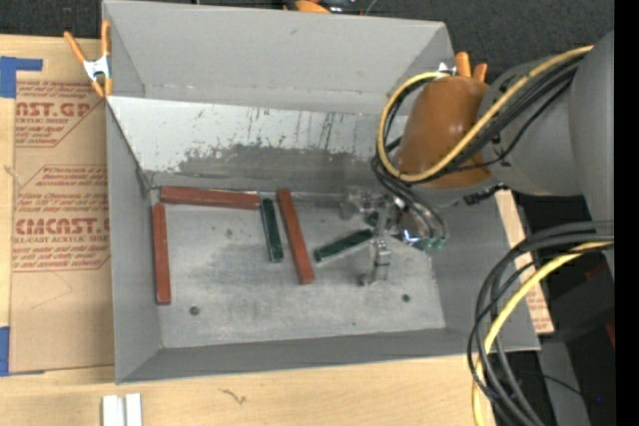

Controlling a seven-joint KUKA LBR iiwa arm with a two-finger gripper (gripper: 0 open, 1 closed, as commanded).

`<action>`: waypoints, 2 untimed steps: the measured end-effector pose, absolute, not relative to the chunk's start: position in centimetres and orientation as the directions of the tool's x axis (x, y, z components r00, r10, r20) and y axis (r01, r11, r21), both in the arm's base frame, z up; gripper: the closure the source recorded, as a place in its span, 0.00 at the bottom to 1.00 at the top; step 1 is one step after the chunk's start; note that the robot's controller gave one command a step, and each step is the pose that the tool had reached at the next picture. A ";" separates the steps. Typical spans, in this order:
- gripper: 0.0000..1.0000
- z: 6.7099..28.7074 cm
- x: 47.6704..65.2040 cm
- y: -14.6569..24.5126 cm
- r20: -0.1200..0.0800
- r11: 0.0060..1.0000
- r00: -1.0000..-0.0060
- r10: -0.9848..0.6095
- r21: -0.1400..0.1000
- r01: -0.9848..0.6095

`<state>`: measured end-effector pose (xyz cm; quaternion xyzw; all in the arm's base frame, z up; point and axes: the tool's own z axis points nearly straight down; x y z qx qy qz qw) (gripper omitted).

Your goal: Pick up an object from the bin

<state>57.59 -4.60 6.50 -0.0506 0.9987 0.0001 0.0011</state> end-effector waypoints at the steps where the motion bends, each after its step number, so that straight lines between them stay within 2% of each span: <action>1: 0.00 6.5 57.7 -4.6 -0.003 0.995 -0.995 -0.101 0.000 -0.101; 2: 0.00 6.5 57.7 -4.5 -0.003 0.995 -0.995 -0.100 0.000 -0.100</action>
Offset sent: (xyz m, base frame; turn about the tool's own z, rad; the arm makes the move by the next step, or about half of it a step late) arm 0.0000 0.0000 0.0000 0.0000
